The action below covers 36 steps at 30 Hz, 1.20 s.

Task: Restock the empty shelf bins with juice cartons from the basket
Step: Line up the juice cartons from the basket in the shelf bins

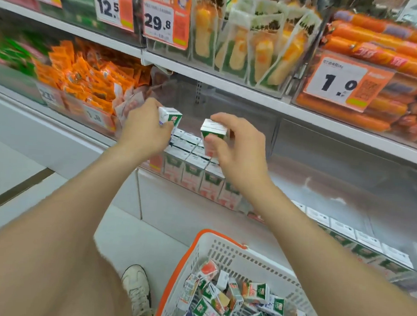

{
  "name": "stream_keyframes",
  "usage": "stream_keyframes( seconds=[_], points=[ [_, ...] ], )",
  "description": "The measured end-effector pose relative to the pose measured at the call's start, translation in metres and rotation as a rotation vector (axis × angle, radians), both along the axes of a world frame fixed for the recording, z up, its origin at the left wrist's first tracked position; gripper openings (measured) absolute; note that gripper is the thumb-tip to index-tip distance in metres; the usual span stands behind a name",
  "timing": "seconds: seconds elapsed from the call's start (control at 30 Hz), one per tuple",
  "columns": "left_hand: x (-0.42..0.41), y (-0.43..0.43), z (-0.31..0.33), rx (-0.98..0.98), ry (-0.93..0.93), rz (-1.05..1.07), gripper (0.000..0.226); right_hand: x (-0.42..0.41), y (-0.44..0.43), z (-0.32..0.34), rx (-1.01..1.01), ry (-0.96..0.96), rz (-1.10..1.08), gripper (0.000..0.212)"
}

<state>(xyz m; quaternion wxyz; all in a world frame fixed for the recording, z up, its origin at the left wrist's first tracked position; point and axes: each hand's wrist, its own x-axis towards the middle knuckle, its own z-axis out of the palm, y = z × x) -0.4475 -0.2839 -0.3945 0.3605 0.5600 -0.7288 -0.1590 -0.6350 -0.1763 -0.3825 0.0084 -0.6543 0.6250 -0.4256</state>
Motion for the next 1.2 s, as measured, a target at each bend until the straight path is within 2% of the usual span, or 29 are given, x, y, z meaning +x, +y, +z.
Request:
stream_keyframes(
  seconds=[0.1,0.23,0.33,0.4,0.53,0.67,0.77,0.93,1.07,1.2],
  points=[
    [0.006,-0.019,-0.001,0.003,-0.020,0.056,0.028,0.001,-0.051,-0.015,-0.014,0.148,-0.027,0.038],
    [0.012,-0.041,-0.006,-0.034,-0.057,0.076,0.022,0.003,-0.106,-0.022,0.144,0.107,-0.076,0.036],
    [0.009,-0.045,-0.008,-0.051,-0.122,0.097,0.025,0.011,-0.139,-0.026,0.272,0.125,-0.110,0.036],
    [0.004,-0.042,-0.006,-0.045,-0.161,0.094,0.029,0.017,-0.155,-0.029,0.388,0.062,-0.110,0.037],
    [0.000,-0.039,-0.004,-0.047,-0.178,0.068,0.035,0.027,-0.175,-0.036,0.545,0.026,-0.004,0.023],
    [-0.001,-0.041,-0.006,-0.092,-0.151,0.024,0.032,0.021,-0.174,-0.035,0.633,0.071,0.074,0.034],
    [-0.003,-0.039,-0.004,-0.089,-0.105,-0.034,0.032,0.016,-0.157,-0.026,0.526,0.019,0.071,0.037],
    [-0.021,-0.015,0.013,0.032,0.164,-0.201,0.029,0.009,-0.086,-0.010,0.175,-0.382,0.111,0.042],
    [-0.041,0.029,0.028,0.244,0.435,-0.395,0.020,-0.012,-0.012,-0.008,0.033,-0.446,0.101,0.043],
    [-0.068,0.079,0.029,0.368,0.460,-0.514,0.019,-0.043,0.051,-0.011,0.023,-0.451,0.040,0.044]
  ],
)
